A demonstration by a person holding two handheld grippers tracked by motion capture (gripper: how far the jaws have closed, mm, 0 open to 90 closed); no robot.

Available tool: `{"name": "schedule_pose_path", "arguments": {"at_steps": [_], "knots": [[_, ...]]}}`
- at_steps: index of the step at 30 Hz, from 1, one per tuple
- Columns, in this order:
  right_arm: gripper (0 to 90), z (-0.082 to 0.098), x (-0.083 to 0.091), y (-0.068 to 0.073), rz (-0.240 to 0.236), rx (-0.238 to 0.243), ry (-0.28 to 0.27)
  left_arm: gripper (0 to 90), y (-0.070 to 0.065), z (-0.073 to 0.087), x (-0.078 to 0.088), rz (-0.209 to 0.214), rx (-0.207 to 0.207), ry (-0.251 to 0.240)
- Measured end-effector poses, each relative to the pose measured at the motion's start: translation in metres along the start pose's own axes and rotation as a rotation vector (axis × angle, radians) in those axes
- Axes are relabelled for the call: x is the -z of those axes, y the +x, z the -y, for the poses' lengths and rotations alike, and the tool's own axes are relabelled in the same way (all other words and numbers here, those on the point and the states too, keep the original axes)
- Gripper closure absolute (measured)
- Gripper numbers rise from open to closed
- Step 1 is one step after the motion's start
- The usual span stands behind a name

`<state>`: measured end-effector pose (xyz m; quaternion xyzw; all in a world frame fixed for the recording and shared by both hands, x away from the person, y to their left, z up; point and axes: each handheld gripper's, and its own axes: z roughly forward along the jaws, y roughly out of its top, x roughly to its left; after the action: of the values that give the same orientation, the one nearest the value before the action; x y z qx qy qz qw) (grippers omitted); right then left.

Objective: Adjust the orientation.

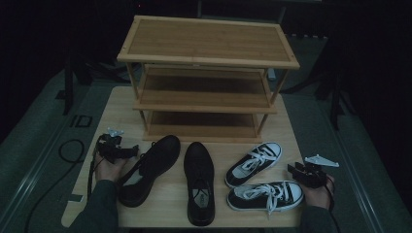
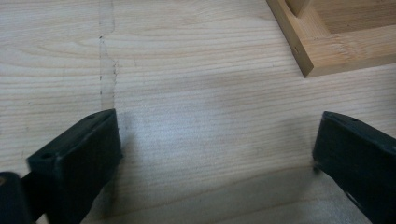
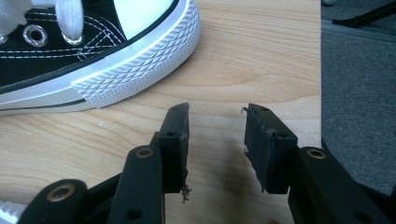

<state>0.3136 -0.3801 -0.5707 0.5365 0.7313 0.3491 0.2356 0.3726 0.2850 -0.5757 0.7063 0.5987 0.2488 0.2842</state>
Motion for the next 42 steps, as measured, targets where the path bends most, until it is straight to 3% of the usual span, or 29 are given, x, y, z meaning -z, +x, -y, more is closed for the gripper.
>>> {"name": "schedule_pose_path", "arguments": {"at_steps": [2,4,5,6,8,11,18,25,33,42], "knots": [[59.8,0.0,0.0,0.0,0.001,0.003,0.001,19.5,0.002,-0.001,0.003,-0.008,0.01,0.0],[59.8,0.0,0.0,0.0,0.0,0.003,0.001,27.7,0.002,-0.001,0.004,-0.011,0.018,0.002],[59.8,0.0,0.0,0.0,0.0,0.002,0.0,27.7,0.003,-0.001,0.007,-0.01,0.016,0.009],[59.6,0.0,0.0,0.0,0.001,0.005,0.0,34.4,0.003,-0.001,0.008,-0.009,0.016,0.011],[59.5,0.0,0.0,0.0,0.0,0.005,0.0,38.1,0.003,-0.001,0.01,-0.001,0.009,0.017],[59.3,0.0,0.0,0.0,-0.001,0.005,0.001,42.7,0.004,-0.001,0.02,0.01,0.012,-0.013],[59.4,0.001,-0.001,-0.002,-0.016,0.0,0.002,46.7,0.004,-0.011,0.057,0.05,0.0,-0.101],[59.3,0.001,-0.004,-0.003,-0.022,-0.006,0.027,49.2,0.002,-0.019,0.091,0.108,-0.054,-0.15],[59.3,0.001,-0.005,-0.002,-0.019,0.007,0.037,52.1,-0.005,-0.025,0.122,0.204,-0.127,-0.157],[58.5,0.001,-0.005,-0.003,-0.027,0.003,0.033,52.7,-0.015,-0.028,0.142,0.257,-0.199,-0.148]]}}
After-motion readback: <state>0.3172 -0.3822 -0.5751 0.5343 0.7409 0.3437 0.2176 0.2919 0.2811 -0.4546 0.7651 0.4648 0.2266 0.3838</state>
